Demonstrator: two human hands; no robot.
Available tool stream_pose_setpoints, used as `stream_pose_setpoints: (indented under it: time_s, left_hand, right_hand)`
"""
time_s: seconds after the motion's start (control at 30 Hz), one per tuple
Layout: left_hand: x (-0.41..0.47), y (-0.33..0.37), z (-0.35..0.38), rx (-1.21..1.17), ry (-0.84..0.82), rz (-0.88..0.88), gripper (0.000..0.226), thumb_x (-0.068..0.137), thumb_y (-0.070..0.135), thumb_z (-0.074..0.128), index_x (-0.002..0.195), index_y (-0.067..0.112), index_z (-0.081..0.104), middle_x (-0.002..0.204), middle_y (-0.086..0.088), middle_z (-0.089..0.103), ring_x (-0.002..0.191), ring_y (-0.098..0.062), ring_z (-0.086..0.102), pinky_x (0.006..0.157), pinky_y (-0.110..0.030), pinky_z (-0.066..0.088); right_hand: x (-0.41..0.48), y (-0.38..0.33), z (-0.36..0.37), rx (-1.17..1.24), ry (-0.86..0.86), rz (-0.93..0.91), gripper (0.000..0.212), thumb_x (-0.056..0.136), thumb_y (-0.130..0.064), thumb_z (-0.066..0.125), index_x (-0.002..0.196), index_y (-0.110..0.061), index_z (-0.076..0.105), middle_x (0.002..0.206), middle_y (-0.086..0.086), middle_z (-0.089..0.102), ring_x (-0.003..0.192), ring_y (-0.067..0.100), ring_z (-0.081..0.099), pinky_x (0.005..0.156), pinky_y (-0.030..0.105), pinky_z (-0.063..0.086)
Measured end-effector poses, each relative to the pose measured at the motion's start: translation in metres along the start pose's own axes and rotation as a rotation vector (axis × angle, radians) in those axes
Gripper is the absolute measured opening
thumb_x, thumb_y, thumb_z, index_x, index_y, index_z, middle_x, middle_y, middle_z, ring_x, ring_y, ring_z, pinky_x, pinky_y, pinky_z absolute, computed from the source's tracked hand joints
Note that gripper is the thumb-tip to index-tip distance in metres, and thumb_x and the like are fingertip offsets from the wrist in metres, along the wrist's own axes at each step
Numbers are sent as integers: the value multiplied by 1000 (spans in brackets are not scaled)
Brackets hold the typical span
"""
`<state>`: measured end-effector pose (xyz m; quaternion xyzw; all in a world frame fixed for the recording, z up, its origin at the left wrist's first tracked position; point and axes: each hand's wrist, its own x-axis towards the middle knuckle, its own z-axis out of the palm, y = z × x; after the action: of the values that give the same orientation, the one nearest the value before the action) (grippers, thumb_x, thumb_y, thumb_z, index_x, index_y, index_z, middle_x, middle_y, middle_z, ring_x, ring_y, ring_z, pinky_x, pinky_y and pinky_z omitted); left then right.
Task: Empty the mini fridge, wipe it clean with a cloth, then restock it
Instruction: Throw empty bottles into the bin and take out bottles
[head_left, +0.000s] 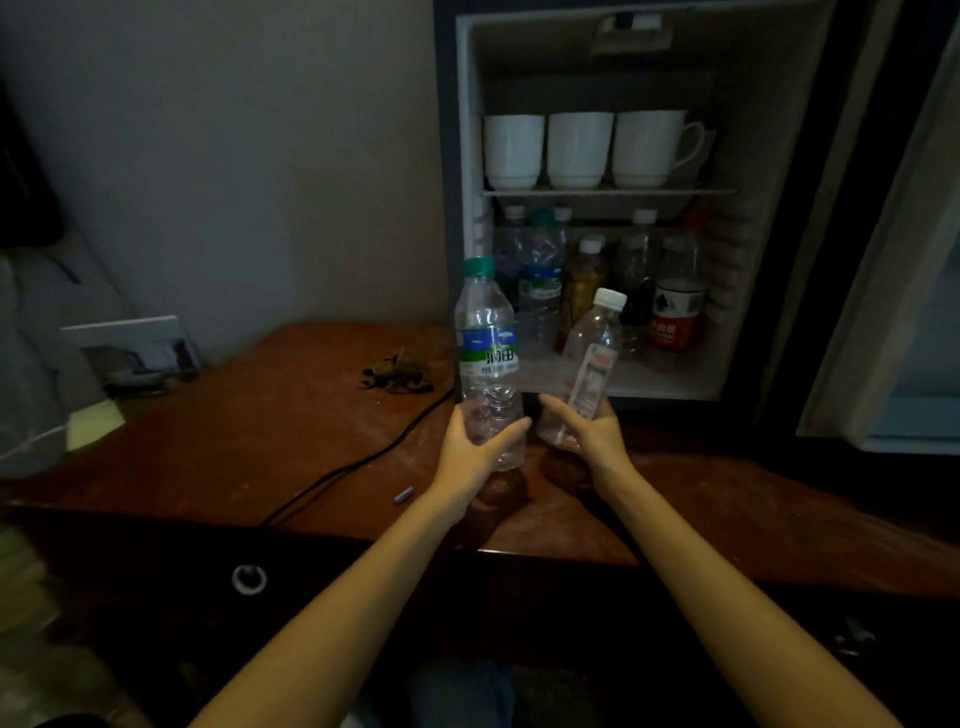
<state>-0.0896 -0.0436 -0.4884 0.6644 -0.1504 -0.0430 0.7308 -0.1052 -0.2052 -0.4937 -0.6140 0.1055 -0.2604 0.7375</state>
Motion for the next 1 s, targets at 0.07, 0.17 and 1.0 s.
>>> stream_pose_setpoints:
  time_s: [0.07, 0.17, 1.0]
  left_hand:
    - [-12, 3, -10, -35, 37, 4, 54, 75, 23, 82, 121, 22, 53, 114, 1, 67, 101, -12, 66, 83, -29, 56]
    - [-22, 5, -31, -81, 72, 16, 49, 75, 25, 82, 115, 28, 54, 113, 0, 69, 101, -18, 68, 88, -44, 56]
    - [-199, 31, -286, -42, 665, 123, 60, 78, 23, 74, 130, 17, 45, 115, -13, 67, 97, -29, 68, 69, -30, 60]
  right_hand:
    - [-9, 1, 12, 8, -74, 35, 31, 72, -16, 82, 98, -17, 65, 94, 5, 72, 91, 25, 69, 87, 46, 56]
    - [-21, 1, 34, 30, -179, 58, 34, 74, -15, 81, 103, -21, 63, 94, 2, 72, 94, 23, 69, 89, 45, 55]
    - [-179, 21, 287, 18, -988, 133, 58, 80, -28, 75, 130, -21, 46, 116, 4, 65, 100, 18, 68, 71, 28, 57]
